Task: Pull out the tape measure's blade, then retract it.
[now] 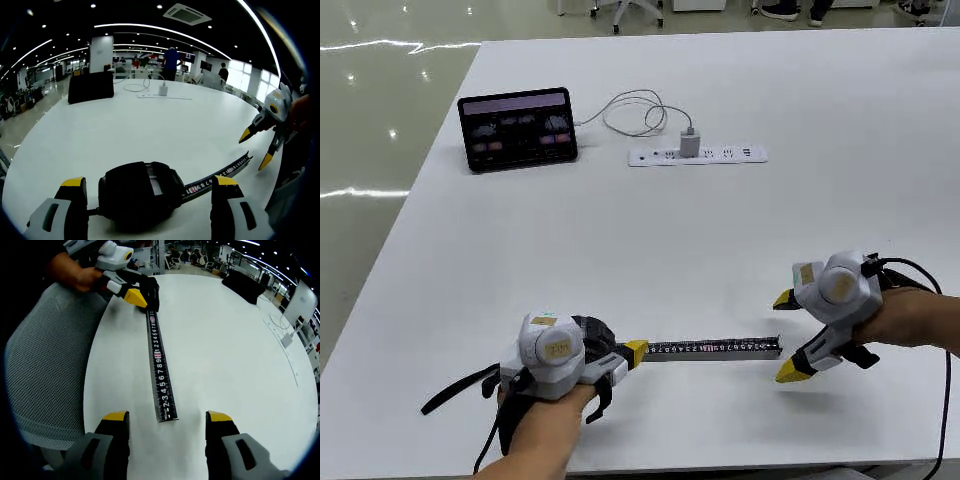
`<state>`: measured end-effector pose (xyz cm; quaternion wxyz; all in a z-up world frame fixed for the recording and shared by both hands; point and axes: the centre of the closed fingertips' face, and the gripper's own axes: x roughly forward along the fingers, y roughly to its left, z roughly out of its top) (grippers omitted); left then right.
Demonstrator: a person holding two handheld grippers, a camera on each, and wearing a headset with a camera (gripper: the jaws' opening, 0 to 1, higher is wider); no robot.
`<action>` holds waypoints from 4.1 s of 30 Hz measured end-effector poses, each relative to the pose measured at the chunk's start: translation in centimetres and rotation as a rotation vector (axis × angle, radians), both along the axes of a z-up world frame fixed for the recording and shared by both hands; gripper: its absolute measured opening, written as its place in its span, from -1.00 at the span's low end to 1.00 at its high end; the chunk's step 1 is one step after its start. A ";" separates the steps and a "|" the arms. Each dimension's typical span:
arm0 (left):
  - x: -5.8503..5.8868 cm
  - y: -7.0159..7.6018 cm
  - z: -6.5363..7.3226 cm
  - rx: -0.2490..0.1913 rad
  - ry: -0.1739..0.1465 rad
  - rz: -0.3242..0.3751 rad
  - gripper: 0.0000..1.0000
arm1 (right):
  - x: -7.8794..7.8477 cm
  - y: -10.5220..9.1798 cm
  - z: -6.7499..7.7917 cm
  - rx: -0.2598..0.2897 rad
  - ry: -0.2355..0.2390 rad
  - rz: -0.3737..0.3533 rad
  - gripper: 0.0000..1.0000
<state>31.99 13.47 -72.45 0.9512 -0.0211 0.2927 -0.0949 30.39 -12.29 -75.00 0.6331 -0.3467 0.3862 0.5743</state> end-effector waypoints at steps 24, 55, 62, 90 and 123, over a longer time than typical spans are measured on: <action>0.5 0.5 0.2 -0.028 -0.026 0.036 0.80 | -0.4 0.0 -1.0 -0.053 0.044 0.052 -0.77; 0.0 1.1 -1.3 0.009 0.059 0.081 0.33 | 0.0 0.6 -1.2 -0.111 0.084 0.008 -0.79; 0.0 1.1 -1.4 0.003 0.067 0.082 0.33 | -0.2 0.9 -1.2 -0.064 0.075 -0.008 -0.79; 0.0 1.2 -1.3 0.001 0.077 0.084 0.33 | -0.3 2.8 -1.1 -0.038 0.058 -0.021 -0.78; 0.0 1.1 -1.3 -0.001 0.073 0.082 0.33 | -0.3 5.5 -1.0 -0.008 0.050 0.000 -0.77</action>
